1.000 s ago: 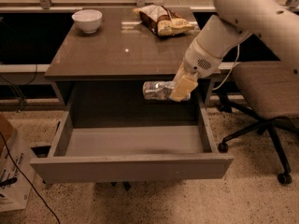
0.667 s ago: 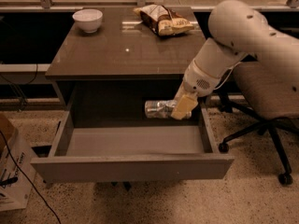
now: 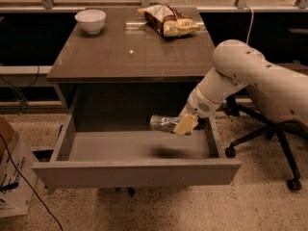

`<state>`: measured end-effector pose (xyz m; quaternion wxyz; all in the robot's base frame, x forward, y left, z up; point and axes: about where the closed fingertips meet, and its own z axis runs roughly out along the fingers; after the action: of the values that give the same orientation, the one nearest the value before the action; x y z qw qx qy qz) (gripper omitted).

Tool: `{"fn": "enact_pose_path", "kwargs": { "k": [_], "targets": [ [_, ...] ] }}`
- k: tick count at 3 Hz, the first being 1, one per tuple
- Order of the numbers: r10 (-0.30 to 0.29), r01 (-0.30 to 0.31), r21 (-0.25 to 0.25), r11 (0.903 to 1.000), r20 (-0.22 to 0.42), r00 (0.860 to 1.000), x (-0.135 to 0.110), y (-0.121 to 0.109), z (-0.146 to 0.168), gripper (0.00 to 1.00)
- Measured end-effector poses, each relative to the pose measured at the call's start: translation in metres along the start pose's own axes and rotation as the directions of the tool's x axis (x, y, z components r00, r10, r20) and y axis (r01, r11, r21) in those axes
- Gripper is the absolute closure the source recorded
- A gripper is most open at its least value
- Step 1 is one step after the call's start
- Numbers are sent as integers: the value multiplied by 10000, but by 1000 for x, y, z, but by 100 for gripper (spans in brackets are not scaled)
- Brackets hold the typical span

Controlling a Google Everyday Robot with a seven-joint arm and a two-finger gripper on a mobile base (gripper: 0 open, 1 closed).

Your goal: Place redbull can into top drawer

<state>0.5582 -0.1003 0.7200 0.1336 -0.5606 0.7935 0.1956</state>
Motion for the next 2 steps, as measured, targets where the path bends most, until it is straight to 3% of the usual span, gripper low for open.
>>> {"fn": "enact_pose_path", "kwargs": {
  "k": [2],
  "targets": [
    [1359, -1359, -72, 9907, 1009, 9856, 19, -35, 46, 58]
  ]
}}
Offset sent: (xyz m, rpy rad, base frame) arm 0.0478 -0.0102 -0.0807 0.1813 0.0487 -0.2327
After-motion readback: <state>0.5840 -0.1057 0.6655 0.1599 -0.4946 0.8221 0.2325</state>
